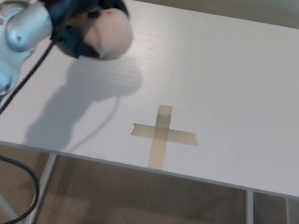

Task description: Use the left hand to take the pink dumpling toy on a person's hand and put it on the desk.

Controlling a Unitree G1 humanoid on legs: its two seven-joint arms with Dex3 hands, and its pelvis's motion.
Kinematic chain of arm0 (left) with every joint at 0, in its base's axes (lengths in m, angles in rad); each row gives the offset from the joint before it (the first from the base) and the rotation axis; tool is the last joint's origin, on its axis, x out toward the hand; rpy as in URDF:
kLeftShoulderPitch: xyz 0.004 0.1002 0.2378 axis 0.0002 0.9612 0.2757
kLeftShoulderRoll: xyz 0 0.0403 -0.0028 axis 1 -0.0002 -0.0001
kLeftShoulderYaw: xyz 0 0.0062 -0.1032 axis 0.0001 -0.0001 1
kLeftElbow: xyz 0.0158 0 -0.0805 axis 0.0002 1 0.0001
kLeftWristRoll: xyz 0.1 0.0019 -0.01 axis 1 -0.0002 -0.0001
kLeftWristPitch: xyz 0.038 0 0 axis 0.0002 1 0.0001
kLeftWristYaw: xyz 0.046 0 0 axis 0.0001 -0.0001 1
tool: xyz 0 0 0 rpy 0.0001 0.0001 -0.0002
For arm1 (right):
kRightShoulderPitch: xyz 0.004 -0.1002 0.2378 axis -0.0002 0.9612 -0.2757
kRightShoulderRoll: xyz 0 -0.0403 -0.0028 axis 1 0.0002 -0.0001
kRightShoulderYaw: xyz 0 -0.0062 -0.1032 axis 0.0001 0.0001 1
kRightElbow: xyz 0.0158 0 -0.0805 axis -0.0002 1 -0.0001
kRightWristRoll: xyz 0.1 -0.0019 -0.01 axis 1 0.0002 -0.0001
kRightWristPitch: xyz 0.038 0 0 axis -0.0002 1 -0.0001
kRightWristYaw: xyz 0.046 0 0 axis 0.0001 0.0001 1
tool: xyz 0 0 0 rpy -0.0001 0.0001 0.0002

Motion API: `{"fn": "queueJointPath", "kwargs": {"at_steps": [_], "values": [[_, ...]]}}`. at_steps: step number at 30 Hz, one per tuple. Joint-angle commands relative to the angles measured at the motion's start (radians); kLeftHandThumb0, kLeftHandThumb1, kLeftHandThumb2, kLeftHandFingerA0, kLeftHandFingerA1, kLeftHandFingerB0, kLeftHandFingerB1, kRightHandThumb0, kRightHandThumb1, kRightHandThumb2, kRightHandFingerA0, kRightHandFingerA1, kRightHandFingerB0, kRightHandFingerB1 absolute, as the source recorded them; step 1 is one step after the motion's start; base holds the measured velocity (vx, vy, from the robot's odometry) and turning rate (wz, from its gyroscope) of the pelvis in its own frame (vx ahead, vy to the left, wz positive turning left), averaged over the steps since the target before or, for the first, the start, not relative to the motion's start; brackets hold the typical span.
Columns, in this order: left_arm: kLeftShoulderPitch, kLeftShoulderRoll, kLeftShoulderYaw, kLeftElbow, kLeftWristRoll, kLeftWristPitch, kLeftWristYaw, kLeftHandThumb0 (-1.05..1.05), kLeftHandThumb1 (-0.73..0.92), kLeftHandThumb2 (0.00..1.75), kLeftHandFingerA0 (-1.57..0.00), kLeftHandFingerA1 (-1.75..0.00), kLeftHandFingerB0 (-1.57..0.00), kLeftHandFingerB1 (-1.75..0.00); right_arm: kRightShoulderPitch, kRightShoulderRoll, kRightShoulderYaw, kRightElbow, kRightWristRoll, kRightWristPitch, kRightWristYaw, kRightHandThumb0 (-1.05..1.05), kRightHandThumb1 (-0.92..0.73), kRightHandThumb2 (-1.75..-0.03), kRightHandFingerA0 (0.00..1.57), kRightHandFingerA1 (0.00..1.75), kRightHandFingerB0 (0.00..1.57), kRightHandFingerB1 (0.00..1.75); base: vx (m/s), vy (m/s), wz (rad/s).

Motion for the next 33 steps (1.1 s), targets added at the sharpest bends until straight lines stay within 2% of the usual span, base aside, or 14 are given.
{"fn": "queueJointPath", "kwargs": {"at_steps": [1,2,3,8,10,11,15,18,21,23,28,29,30,33], "values": [[0.075,0.018,0.014,0.029,-0.029,-0.067,0.005,-0.20,0.79,0.65,-0.65,-1.55,-0.55,-1.32,0.013,-0.006,-0.002,0.003,0.009,-0.003,0.006,-0.22,-0.66,-0.59,0.58,0.44,0.44,0.39,0.00,0.000,0.00],[0.084,0.018,0.014,0.033,-0.027,-0.071,0.009,-0.20,0.78,0.65,-0.66,-1.54,-0.59,-1.28,0.013,-0.006,-0.002,0.003,0.010,-0.004,0.006,-0.22,-0.66,-0.59,0.58,0.44,0.44,0.39,0.00,0.000,0.00],[0.097,0.019,0.011,0.036,-0.023,-0.068,0.009,-0.20,0.79,0.63,-0.71,-1.45,-0.81,-0.82,0.013,-0.006,-0.003,0.002,0.010,-0.003,0.007,-0.22,-0.66,-0.59,0.58,0.44,0.44,0.39,0.00,0.000,0.00],[0.167,0.018,-0.007,0.072,0.004,-0.081,0.043,-0.21,0.78,0.65,-0.76,-1.36,-0.85,-0.60,0.020,-0.004,-0.003,0.001,0.011,-0.003,0.009,-0.22,-0.66,-0.59,0.58,0.44,0.45,0.40,0.00,0.000,0.00],[0.174,0.017,-0.012,0.092,0.009,-0.087,0.053,-0.21,0.79,0.64,-0.80,-1.20,-0.81,-0.54,0.018,-0.002,-0.005,0.002,0.013,0.000,0.009,-0.22,-0.66,-0.59,0.58,0.44,0.45,0.40,0.00,0.000,0.00],[0.187,0.016,-0.021,0.109,0.020,-0.088,0.065,-0.22,0.79,0.63,-0.86,-0.97,-0.67,-0.46,0.015,-0.004,-0.006,0.004,0.014,0.003,0.010,-0.22,-0.66,-0.59,0.58,0.44,0.45,0.40,0.00,0.000,0.00],[0.194,0.017,-0.031,0.132,0.031,-0.099,0.084,-0.21,0.80,0.63,-0.87,-0.94,-0.67,-0.46,0.013,-0.002,-0.006,0.004,0.014,0.004,0.009,-0.22,-0.66,-0.59,0.58,0.44,0.45,0.40,0.00,0.000,0.00],[0.214,0.010,-0.045,0.180,0.043,-0.107,0.120,-0.22,0.79,0.64,-0.93,-0.73,-0.63,-0.44,0.010,-0.001,-0.006,0.005,0.016,0.010,0.006,-0.22,-0.66,-0.59,0.57,0.44,0.44,0.39,0.00,0.000,0.00],[0.217,0.008,-0.048,0.199,0.043,-0.109,0.131,-0.22,0.80,0.63,-0.92,-0.80,-0.69,-0.47,0.010,0.000,-0.005,0.004,0.015,0.011,0.006,-0.22,-0.66,-0.59,0.57,0.44,0.44,0.39,0.00,0.000,0.00],[0.215,0.007,-0.052,0.216,0.043,-0.110,0.140,-0.23,0.79,0.64,-0.94,-0.71,-0.64,-0.45,0.012,0.002,-0.003,0.003,0.014,0.009,0.004,-0.22,-0.66,-0.59,0.57,0.44,0.44,0.39,0.00,0.000,0.00],[0.198,0.000,-0.046,0.259,0.039,-0.137,0.177,-0.22,0.75,0.62,-0.91,-0.85,-0.68,-0.46,0.011,-0.001,-0.002,0.002,0.012,0.004,0.005,-0.22,-0.66,-0.59,0.57,0.44,0.45,0.39,0.00,0.000,0.00],[0.194,0.006,-0.047,0.259,0.045,-0.136,0.180,-0.56,0.41,0.77,0.00,-0.25,0.00,-0.24,0.012,-0.001,-0.002,0.003,0.012,0.003,0.006,-0.22,-0.66,-0.59,0.57,0.44,0.44,0.39,0.00,0.000,0.00],[0.188,0.013,-0.051,0.253,0.054,-0.128,0.177,-0.75,0.46,0.78,0.00,0.00,0.00,-0.06,0.012,-0.003,-0.002,0.004,0.012,0.003,0.007,-0.22,-0.66,-0.59,0.57,0.44,0.45,0.39,0.00,0.000,0.00],[0.173,0.030,-0.052,0.227,0.067,-0.104,0.161,-0.84,0.47,0.60,0.00,0.00,0.00,-0.08,0.013,-0.004,-0.001,0.004,0.010,0.003,0.003,-0.22,-0.66,-0.59,0.57,0.44,0.45,0.40,0.00,0.000,0.00]]}}
